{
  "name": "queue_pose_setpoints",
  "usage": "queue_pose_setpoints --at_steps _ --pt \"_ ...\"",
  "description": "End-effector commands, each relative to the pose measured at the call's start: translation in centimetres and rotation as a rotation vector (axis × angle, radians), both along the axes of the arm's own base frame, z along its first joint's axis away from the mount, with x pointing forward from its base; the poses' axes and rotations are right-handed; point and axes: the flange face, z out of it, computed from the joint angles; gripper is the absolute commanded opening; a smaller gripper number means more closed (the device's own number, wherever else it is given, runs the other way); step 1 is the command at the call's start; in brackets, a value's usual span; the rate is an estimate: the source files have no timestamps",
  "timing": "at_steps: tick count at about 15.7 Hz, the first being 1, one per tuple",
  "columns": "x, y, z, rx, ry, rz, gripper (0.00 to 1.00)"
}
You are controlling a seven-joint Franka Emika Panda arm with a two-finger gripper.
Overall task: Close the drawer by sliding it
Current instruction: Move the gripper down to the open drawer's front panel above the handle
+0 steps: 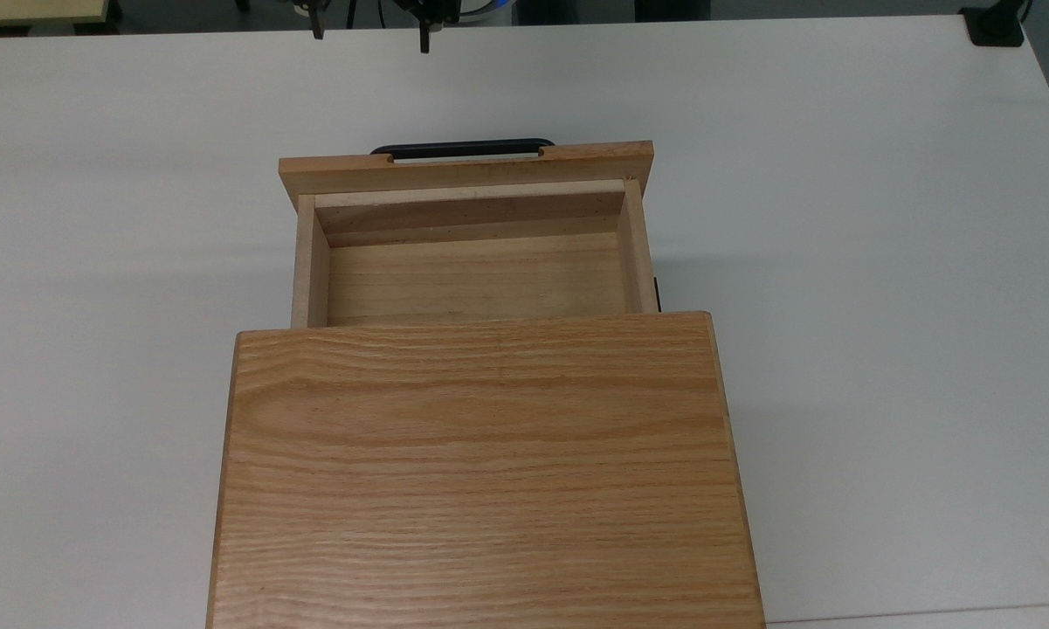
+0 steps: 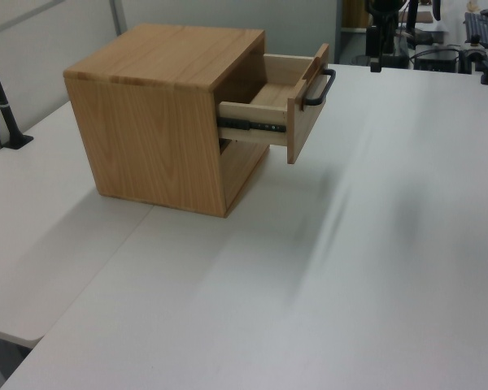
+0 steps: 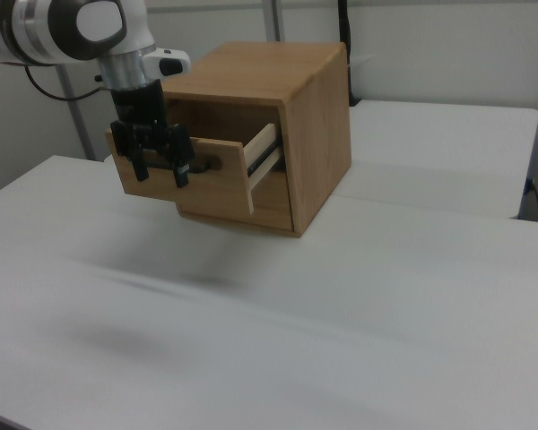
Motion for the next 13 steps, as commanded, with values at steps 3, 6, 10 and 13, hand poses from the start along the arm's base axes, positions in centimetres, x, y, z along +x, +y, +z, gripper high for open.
queue_pose_setpoints --at_steps 3,6,10,13 --pt "-0.06 0.50 0.23 0.026 0.020 0.006 1.00" --pt "-0.04 0.33 0.24 0.026 0.018 0.003 1.00" --pt "0.00 0.35 0.21 0.027 0.015 0.003 1.00" --pt "0.05 0.35 0.06 0.027 0.017 0.008 0.74"
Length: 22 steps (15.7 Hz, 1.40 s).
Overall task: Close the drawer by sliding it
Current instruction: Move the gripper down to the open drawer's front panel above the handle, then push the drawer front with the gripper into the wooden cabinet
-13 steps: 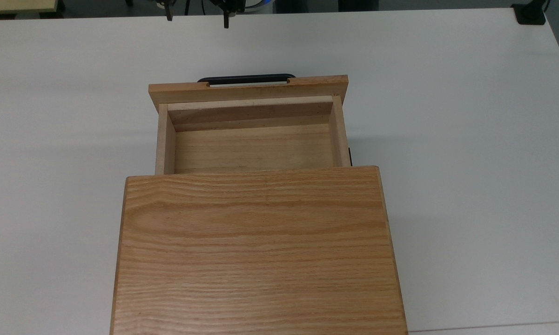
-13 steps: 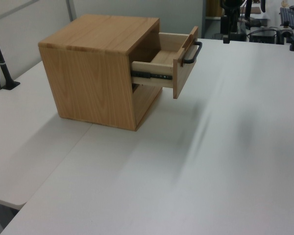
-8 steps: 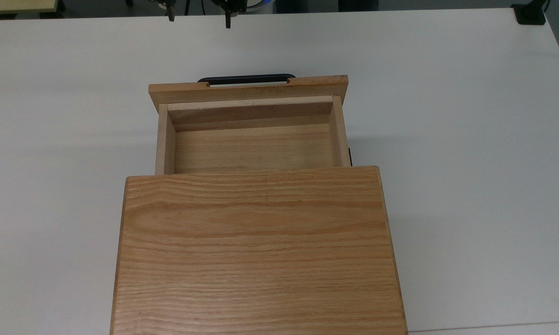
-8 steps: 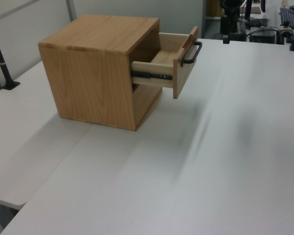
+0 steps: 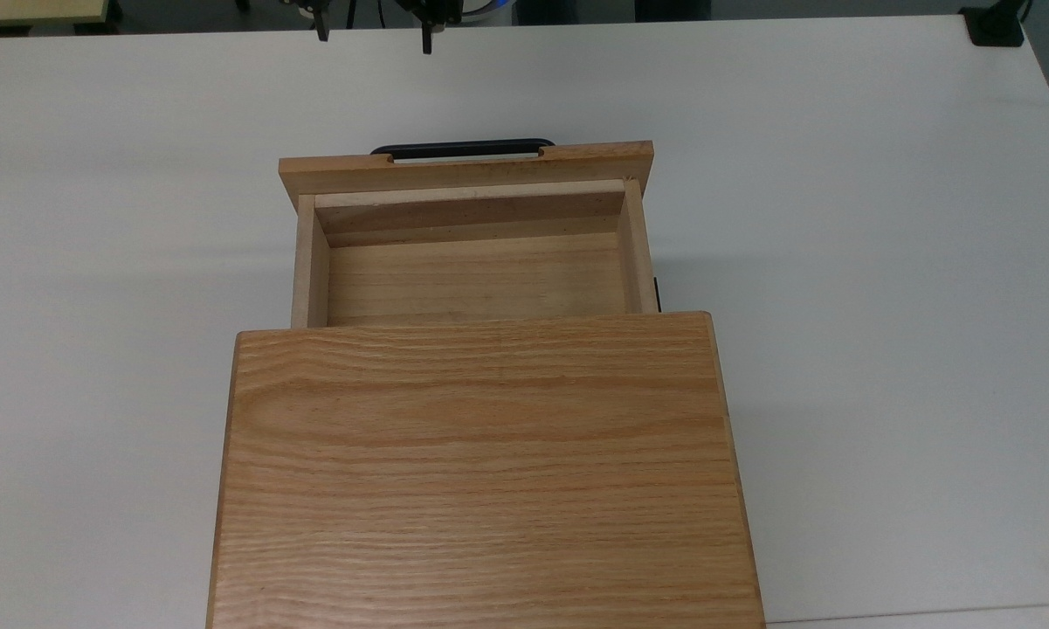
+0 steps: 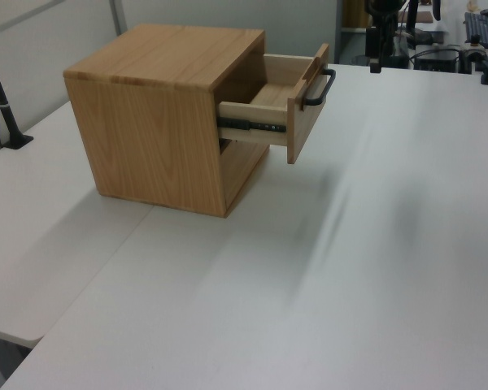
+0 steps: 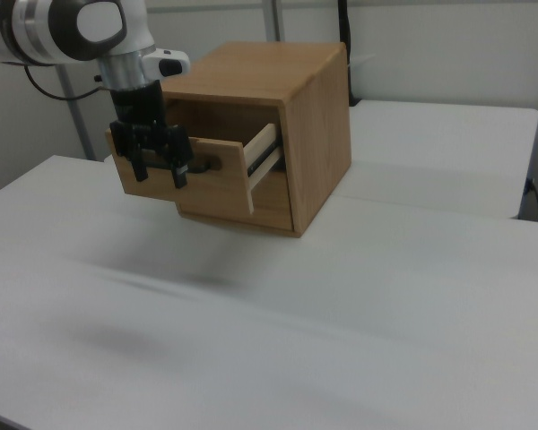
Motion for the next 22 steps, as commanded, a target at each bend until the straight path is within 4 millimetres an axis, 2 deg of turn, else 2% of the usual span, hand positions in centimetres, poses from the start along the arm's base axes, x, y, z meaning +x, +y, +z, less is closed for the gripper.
queue_pose_setpoints --at_steps 1,3,4,7,9,11,16,19,22 --pt "0.0 0.3 0.1 0.019 0.016 0.012 0.61" --pt "0.1 0.5 -0.2 0.037 0.022 0.013 0.30" --pt "0.1 0.7 -0.3 0.059 0.023 0.013 0.26" --pt "0.6 1.9 -1.1 0.075 0.030 0.043 0.26" --pt "1.7 4.3 -1.9 0.084 0.003 0.117 0.13" --pt "3.1 5.7 -3.4 0.084 -0.018 0.144 0.04" --pt "6.3 8.2 -7.8 0.078 -0.056 0.185 0.00" --pt "9.4 8.8 -8.7 0.082 -0.107 0.175 0.00" --pt "11.5 9.0 -8.4 0.084 -0.146 0.172 0.00"
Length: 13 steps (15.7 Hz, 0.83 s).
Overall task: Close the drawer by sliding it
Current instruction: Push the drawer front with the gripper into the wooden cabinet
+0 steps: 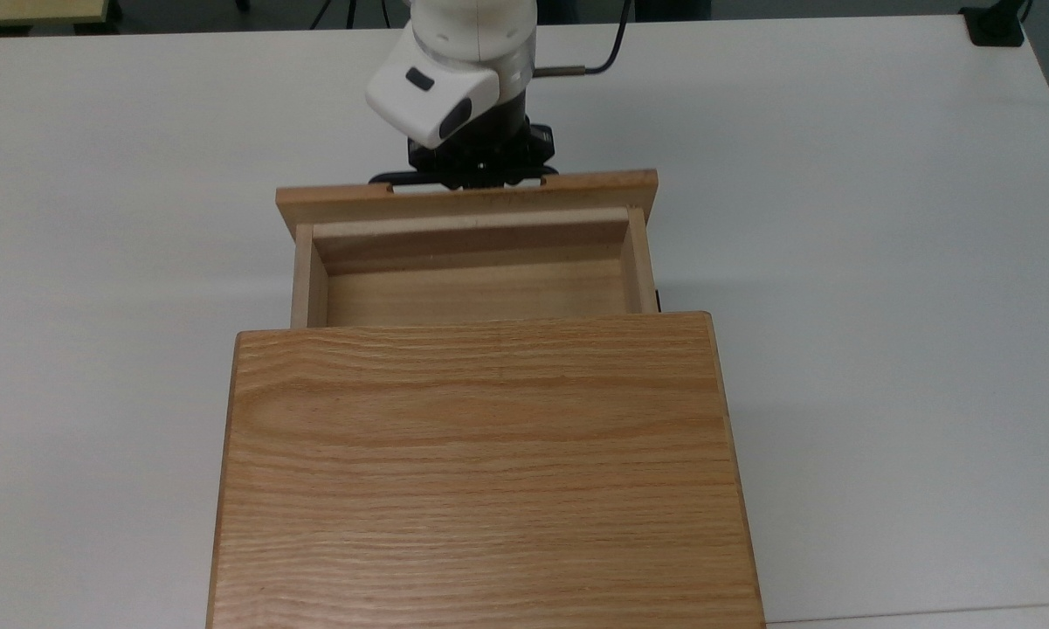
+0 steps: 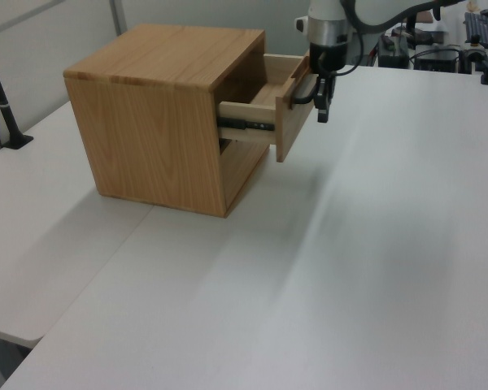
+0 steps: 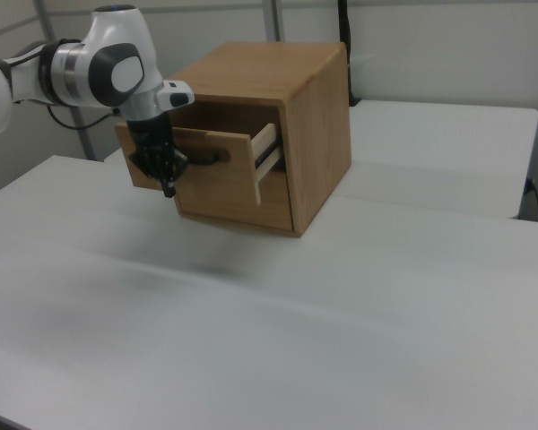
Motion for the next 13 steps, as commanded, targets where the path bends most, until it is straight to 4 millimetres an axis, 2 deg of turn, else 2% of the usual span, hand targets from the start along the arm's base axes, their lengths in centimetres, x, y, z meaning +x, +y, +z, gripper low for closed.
queue_pose_setpoints --at_steps 1,4,6,9,13 --pt "3.8 0.4 0.8 0.013 -0.075 -0.009 0.00" --pt "6.4 0.4 0.8 0.023 -0.164 -0.050 0.00" --pt "7.4 1.4 0.4 0.029 -0.220 -0.040 0.00" --pt "9.8 0.8 0.0 0.029 -0.307 -0.095 0.00" --pt "10.7 1.6 -0.5 0.028 -0.370 -0.085 0.00"
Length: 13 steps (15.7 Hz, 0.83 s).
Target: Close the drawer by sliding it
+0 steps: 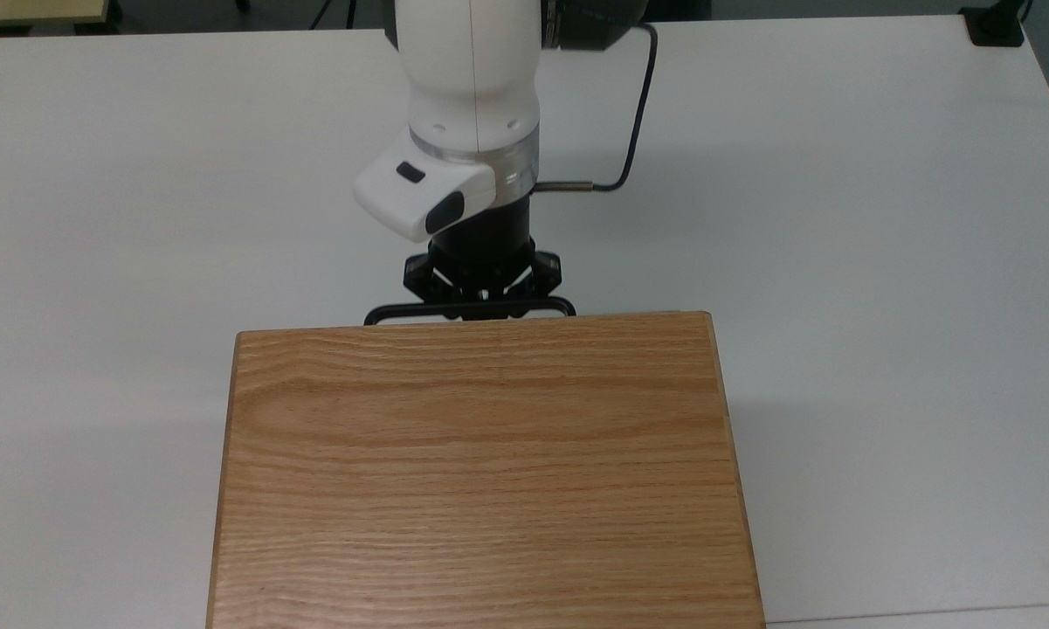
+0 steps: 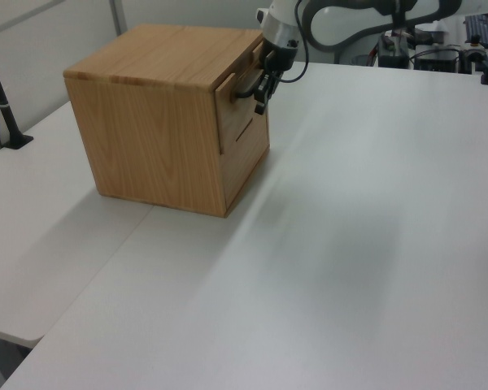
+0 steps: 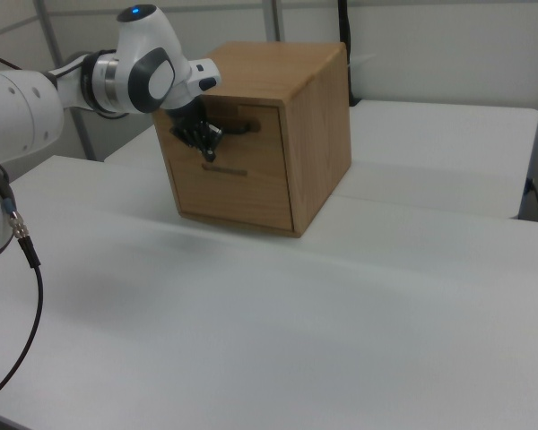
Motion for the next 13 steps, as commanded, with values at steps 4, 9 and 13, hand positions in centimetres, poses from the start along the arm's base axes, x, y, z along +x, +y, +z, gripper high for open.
queue_pose_setpoints --at_steps 4,9,13 --pt "-2.9 0.0 1.9 -0.040 0.025 0.045 0.00" --pt "-12.4 -2.5 4.8 -0.015 0.272 0.032 0.15" --pt "-16.1 -5.4 7.1 -0.007 0.360 -0.013 1.00"
